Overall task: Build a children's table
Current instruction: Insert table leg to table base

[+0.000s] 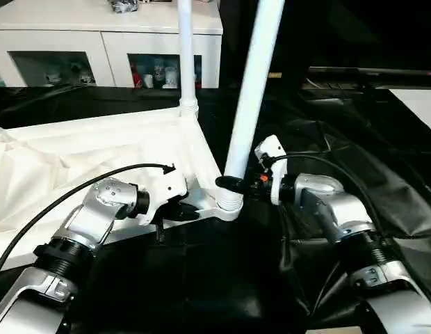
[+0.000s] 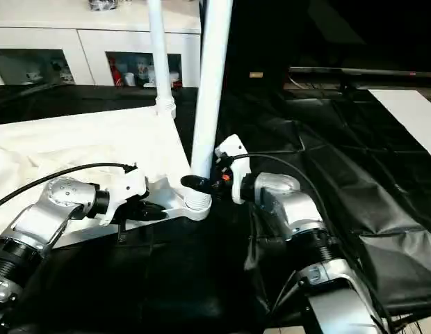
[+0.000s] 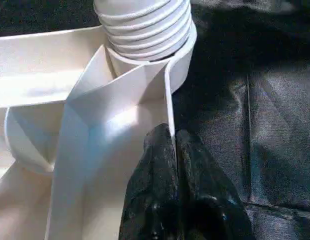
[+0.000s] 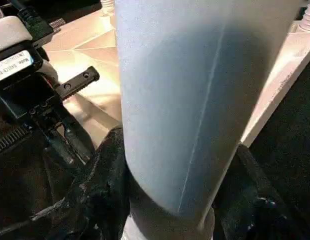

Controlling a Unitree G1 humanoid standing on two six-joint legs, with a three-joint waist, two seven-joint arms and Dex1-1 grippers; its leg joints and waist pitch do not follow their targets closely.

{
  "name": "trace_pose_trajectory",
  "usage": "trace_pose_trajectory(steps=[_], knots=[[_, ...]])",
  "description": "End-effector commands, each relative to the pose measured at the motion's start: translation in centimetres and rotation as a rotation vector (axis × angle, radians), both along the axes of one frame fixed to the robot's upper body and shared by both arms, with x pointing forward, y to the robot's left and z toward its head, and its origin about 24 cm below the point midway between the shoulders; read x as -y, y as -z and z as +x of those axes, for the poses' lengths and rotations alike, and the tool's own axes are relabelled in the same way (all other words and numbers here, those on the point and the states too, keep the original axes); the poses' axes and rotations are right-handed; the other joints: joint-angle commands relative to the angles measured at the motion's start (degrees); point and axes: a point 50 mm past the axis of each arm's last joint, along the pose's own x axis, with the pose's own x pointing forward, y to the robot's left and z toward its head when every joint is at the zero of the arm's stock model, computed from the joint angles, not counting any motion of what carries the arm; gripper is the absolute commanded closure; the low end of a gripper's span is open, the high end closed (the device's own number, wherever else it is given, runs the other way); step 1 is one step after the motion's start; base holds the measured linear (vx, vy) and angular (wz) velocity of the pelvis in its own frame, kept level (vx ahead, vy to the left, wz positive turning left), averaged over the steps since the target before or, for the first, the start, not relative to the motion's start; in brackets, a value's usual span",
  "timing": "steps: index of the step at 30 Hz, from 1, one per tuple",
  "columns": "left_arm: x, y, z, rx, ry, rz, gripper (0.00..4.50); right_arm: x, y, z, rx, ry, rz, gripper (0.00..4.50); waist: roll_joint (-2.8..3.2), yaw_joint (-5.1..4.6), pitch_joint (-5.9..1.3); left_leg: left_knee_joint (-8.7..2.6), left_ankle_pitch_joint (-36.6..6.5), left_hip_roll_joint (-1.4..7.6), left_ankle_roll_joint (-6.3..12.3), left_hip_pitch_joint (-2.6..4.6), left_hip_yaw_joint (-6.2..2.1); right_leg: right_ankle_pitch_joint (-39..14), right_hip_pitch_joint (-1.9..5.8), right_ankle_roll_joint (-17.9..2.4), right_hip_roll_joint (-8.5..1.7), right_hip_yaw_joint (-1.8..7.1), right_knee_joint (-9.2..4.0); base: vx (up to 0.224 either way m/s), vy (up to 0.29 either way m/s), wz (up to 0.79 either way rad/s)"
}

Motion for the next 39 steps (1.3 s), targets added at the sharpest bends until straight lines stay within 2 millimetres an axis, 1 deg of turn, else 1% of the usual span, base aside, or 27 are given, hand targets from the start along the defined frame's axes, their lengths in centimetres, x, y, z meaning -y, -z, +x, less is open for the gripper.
trace_pose_trajectory(steps=[1, 2, 3, 4, 6, 8, 9, 10, 11, 13, 14, 16, 17, 18, 19, 20, 22, 23, 25, 28, 33, 35, 36, 38, 39], knots=[[0.0, -0.2, -0.5, 0.005, 0.062, 0.026, 4.5, 2.2, 3.2, -0.3, -0.102, 0.132, -0.144, 2.64, 1.05, -0.19, -2.73, -5.27, -21.28, 5.44, -4.45, 2.05, -2.49, -11.99, 0.74, -12.1, -5.53, 2.57, -4.33, 0.0, 0.0, 0.0], [0.0, -0.2, -0.5, 0.004, 0.061, 0.026, 4.5, 2.5, 3.3, -0.3, -0.108, 0.149, -0.14, 2.64, 1.17, -0.14, -2.76, -5.27, -20.89, 5.46, -4.41, 2.05, -2.52, -11.58, 0.76, -12.1, -5.51, 2.56, -4.26, 0.0, 0.0, 0.0], [0.0, -0.2, -0.5, 0.004, 0.059, 0.026, 4.5, 3.1, 3.7, -0.4, -0.125, 0.189, -0.128, 2.64, 1.11, -0.19, -2.74, -5.26, -20.89, 5.44, -4.34, 2.04, -2.47, -11.42, 0.74, -12.1, -5.46, 2.58, -4.27, 0.0, 0.0, 0.0], [0.0, -0.2, -0.5, 0.004, 0.058, 0.026, 4.5, 3.2, 3.8, -0.4, -0.127, 0.191, -0.127, 2.64, 1.24, -0.13, -2.74, -5.3, -20.95, 5.48, -4.38, 2.05, -2.49, -11.31, 0.75, -12.09, -5.48, 2.57, -4.3, 0.0, 0.0, 0.0], [-0.1, -0.2, -0.6, 0.003, 0.056, 0.025, 4.5, 3.9, 4.3, -0.7, -0.145, 0.224, -0.115, 2.64, 1.25, -0.14, -2.76, -5.31, -21.23, 5.47, -4.46, 2.1, -2.49, -11.23, 0.72, -12.1, -5.46, 2.56, -4.31, 0.0, 0.0, 0.0], [-0.1, -0.2, -0.6, 0.002, 0.055, 0.025, 4.5, 4.1, 4.6, -0.9, -0.151, 0.238, -0.111, 2.64, 1.29, -0.1, -2.8, -5.29, -21.05, 5.52, -4.44, 2.11, -2.49, -10.6, 0.75, -12.14, -5.49, 2.57, -4.29, 0.0, 0.0, 0.0], [-0.1, -0.2, -0.5, 0.002, 0.052, 0.023, 4.5, 4.4, 5.0, -1.3, -0.159, 0.262, -0.096, 2.64, 1.47, -0.09, -2.84, -5.31, -20.59, 5.48, -4.36, 2.01, -2.5, -9.53, 0.88, -12.24, -5.41, 2.55, -4.21, 0.0, 0.0, 0.0], [-0.1, -0.2, -0.5, 0.002, 0.052, 0.023, 4.5, 4.4, 5.0, -1.3, -0.159, 0.262, -0.096, 2.64, 1.37, -0.07, -2.83, -5.31, -20.39, 5.47, -4.3, 2.0, -2.45, -9.04, 0.89, -12.22, -5.39, 2.54, -4.24, 0.0, 0.0, 0.0], [-0.1, -0.2, -0.5, 0.002, 0.052, 0.022, 4.5, 4.5, 5.1, -1.4, -0.162, 0.27, -0.089, 2.64, 1.38, -0.07, -2.97, -5.28, -19.77, 5.45, -4.2, 2.01, -2.46, -7.79, 0.98, -12.43, -5.35, 2.46, -4.04, 0.0, 0.0, 0.0], [-0.1, -0.2, -0.5, 0.002, 0.052, 0.022, 4.5, 4.5, 5.1, -1.4, -0.162, 0.27, -0.089, 2.64, 1.3, -0.09, -2.95, -5.25, -19.32, 5.4, -3.9, 1.95, -2.41, -7.02, 1.06, -12.65, -5.31, 2.43, -4.0, 0.0, 0.0, 0.0], [-0.1, -0.2, -0.5, 0.002, 0.048, 0.018, 4.5, 4.6, 5.7, -1.8, -0.163, 0.303, -0.071, 2.64, 1.67, 0.01, -2.9, -5.21, -19.58, 5.37, -3.93, 1.97, -2.41, -7.67, 1.0, -12.75, -5.43, 2.46, -4.09, 0.0, 0.0, 0.0], [-0.1, -0.1, -0.5, 0.001, 0.045, 0.017, 4.5, 4.6, 6.1, -2.1, -0.164, 0.322, -0.055, 2.64, 1.57, -0.07, -2.83, -5.26, -20.39, 5.42, -4.1, 1.99, -2.43, -8.55, 0.91, -12.61, -5.43, 2.51, -4.21, 0.0, 0.0, 0.0], [-0.1, -0.1, -0.5, 0.001, 0.044, 0.017, 4.5, 4.6, 6.2, -2.3, -0.163, 0.325, -0.052, 2.64, 1.59, -0.01, -2.8, -5.35, -21.18, 5.46, -4.29, 2.09, -2.44, -9.51, 0.79, -12.34, -5.45, 2.52, -4.35, 0.0, 0.0, 0.0], [-0.1, -0.1, -0.5, 0.0, 0.043, 0.016, 4.5, 4.4, 6.4, -2.6, -0.159, 0.322, -0.05, 2.64, 1.61, -0.06, -2.77, -5.46, -21.81, 5.46, -4.53, 2.07, -2.58, -10.34, 0.84, -12.1, -5.41, 2.49, -4.35, 0.0, 0.0, 0.0], [-0.1, -0.1, -0.5, 0.0, 0.043, 0.016, 4.5, 4.3, 6.4, -2.7, -0.149, 0.312, -0.062, 2.64, 1.61, -0.05, -2.79, -5.46, -22.09, 5.47, -4.62, 2.17, -2.55, -10.64, 0.75, -12.01, -5.39, 2.49, -4.39, 0.0, 0.0, 0.0], [-0.1, -0.1, -0.5, 0.0, 0.043, 0.016, 4.5, 4.1, 6.4, -2.9, -0.133, 0.296, -0.082, 2.64, 1.58, -0.1, -2.76, -5.5, -22.28, 5.44, -4.66, 2.11, -2.58, -11.01, 0.81, -11.83, -5.35, 2.5, -4.41, 0.0, 0.0, 0.0], [-0.1, -0.1, -0.6, 0.0, 0.042, 0.015, 4.5, 3.8, 6.4, -3.1, -0.111, 0.277, -0.099, 2.64, 1.62, -0.09, -2.76, -5.52, -21.99, 5.43, -4.74, 2.08, -2.56, -10.69, 0.75, -11.6, -5.35, 2.53, -4.42, 0.0, 0.0, 0.0], [-0.1, -0.1, -0.6, 0.0, 0.041, 0.015, 4.5, 3.7, 6.3, -3.1, -0.106, 0.275, -0.099, 2.64, 1.53, -0.06, -2.73, -5.52, -22.1, 5.44, -4.62, 2.16, -2.55, -10.83, 0.7, -11.54, -5.33, 2.55, -4.46, 0.0, 0.0, 0.0], [-0.1, 0.0, -0.6, 0.0, 0.038, 0.013, 4.5, 3.5, 6.2, -3.3, -0.103, 0.284, -0.075, 2.64, 1.46, -0.09, -2.72, -5.57, -22.01, 5.45, -4.51, 2.07, -2.56, -11.06, 0.77, -11.39, -5.37, 2.6, -4.48, 0.0, 0.0, 0.0], [-0.1, 0.0, -0.7, -0.001, 0.037, 0.013, 4.5, 3.0, 6.3, -3.7, -0.09, 0.256, -0.092, 2.64, 1.53, -0.08, -2.73, -5.56, -21.96, 5.47, -4.46, 2.06, -2.59, -11.39, 0.72, -11.24, -5.43, 2.62, -4.54, 0.0, 0.0, 0.0], [-0.1, 0.0, -0.8, -0.002, 0.034, 0.011, 4.5, 2.0, 6.3, -4.1, -0.04, 0.216, -0.115, 2.64, 1.4, -0.09, -2.68, -5.59, -20.96, 5.41, -4.15, 1.95, -2.5, -10.35, 0.76, -11.04, -5.33, 2.63, -4.49, 0.0, 0.0, 0.0], [-0.1, 0.0, -0.8, -0.002, 0.033, 0.01, 4.5, 1.8, 6.2, -4.2, -0.033, 0.209, -0.114, 2.64, 1.38, -0.09, -2.63, -5.59, -21.57, 5.38, -4.12, 2.03, -2.51, -11.82, 0.73, -10.82, -5.42, 2.69, -4.64, 0.0, 0.0, 0.0], [-0.1, 0.0, -0.8, -0.002, 0.032, 0.009, 4.5, 1.7, 6.2, -4.2, -0.032, 0.208, -0.108, 2.64, 1.21, -0.09, -2.6, -5.58, -21.84, 5.36, -4.04, 2.08, -2.49, -12.78, 0.7, -10.78, -5.44, 2.72, -4.76, 0.0, 0.0, 0.0], [-0.1, 0.0, -0.8, -0.002, 0.03, 0.009, 4.5, 1.2, 6.2, -4.5, -0.029, 0.19, -0.107, 2.64, 1.3, -0.04, -2.59, -5.6, -21.64, 5.41, -3.91, 2.02, -2.56, -13.45, 0.7, -10.66, -5.5, 2.77, -4.78, 0.0, 0.0, 0.0], [-0.1, 0.0, -0.8, -0.002, 0.029, 0.01, 4.5, 1.1, 6.3, -4.5, -0.03, 0.186, -0.111, 2.64, 1.2, -0.02, -2.61, -5.64, -21.43, 5.45, -3.86, 2.0, -2.58, -13.32, 0.73, -10.58, -5.47, 2.76, -4.76, 0.0, 0.0, 0.0]])
